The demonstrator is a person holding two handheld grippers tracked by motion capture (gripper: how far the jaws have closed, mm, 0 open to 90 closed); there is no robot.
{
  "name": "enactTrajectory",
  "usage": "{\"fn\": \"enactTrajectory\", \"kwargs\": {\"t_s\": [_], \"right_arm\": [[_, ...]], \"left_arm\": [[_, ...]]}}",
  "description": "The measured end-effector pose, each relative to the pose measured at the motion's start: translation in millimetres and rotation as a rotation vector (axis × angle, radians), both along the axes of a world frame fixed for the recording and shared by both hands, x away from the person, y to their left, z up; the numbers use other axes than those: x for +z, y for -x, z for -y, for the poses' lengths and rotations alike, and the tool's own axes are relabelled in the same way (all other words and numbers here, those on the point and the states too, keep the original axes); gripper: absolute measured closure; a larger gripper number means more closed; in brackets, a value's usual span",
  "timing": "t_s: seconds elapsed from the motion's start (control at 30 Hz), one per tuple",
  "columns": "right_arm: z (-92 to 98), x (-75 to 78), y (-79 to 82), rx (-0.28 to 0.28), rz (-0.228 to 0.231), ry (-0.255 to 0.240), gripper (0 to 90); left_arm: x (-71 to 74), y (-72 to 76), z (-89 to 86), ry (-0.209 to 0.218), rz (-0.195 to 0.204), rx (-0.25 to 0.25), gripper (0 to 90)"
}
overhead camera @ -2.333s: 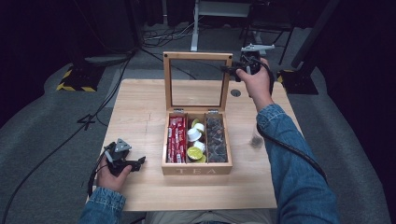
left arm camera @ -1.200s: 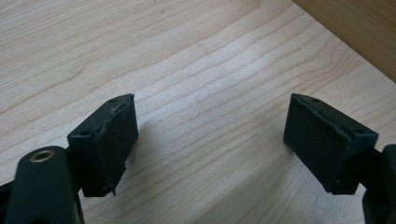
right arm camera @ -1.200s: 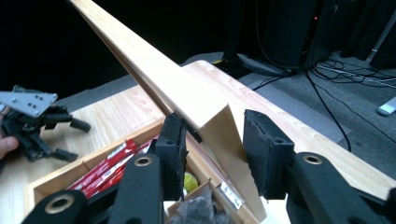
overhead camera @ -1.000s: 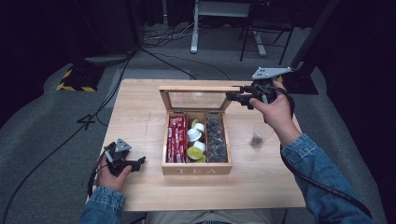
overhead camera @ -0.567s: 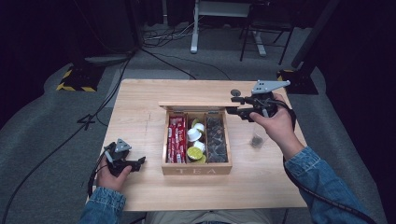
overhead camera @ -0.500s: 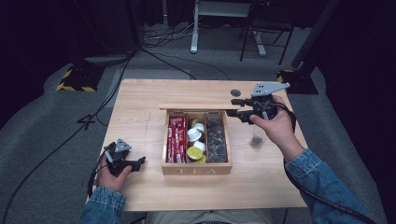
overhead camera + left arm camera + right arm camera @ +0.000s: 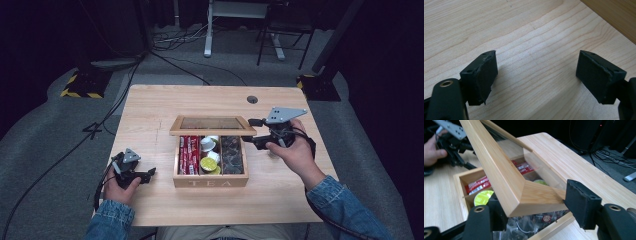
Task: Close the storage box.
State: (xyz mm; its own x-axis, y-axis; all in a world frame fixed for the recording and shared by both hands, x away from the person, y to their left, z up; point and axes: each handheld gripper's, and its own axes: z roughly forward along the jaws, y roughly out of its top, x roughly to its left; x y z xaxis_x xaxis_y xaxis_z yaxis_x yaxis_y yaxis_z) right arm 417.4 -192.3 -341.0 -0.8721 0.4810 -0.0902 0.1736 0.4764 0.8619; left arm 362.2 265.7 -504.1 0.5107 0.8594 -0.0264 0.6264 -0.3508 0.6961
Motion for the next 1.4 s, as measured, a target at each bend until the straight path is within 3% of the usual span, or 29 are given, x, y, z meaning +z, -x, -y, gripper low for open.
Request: {"fn": "enactTrajectory", "kwargs": {"t_s": [0.1, 0.27, 0.6, 0.97, 1.17, 1.4], "right_arm": [[-1.1, -5.5, 6.4, 0.005, 0.023, 0.021, 36.6], [-4.0, -11.8, 15.1, 0.008, 0.021, 0.018, 32.4], [-7.8, -25.2, 30.1, 0.019, 0.09, 0.093, 31.2], [-10.2, -40.1, 39.8, 0.009, 0.126, 0.139, 26.9], [-10.1, -50.6, 41.8, -0.002, 0.095, 0.148, 22.5], [-10.3, -59.2, 45.1, -0.003, 0.093, 0.168, 21.5]], "left_arm": [[0.0, 0.1, 0.0, 0.0, -0.001, 0.0, 17.9], [0.0, 0.1, 0.0, 0.0, -0.001, 0.001, 17.9], [0.1, 0.0, -0.1, -0.002, -0.001, -0.001, 17.9], [0.1, 0.0, -0.1, -0.002, 0.0, -0.001, 17.9], [0.1, 0.0, -0.1, -0.002, 0.0, 0.0, 17.9], [0.1, 0.1, -0.1, -0.002, -0.001, 0.0, 17.9]]}}
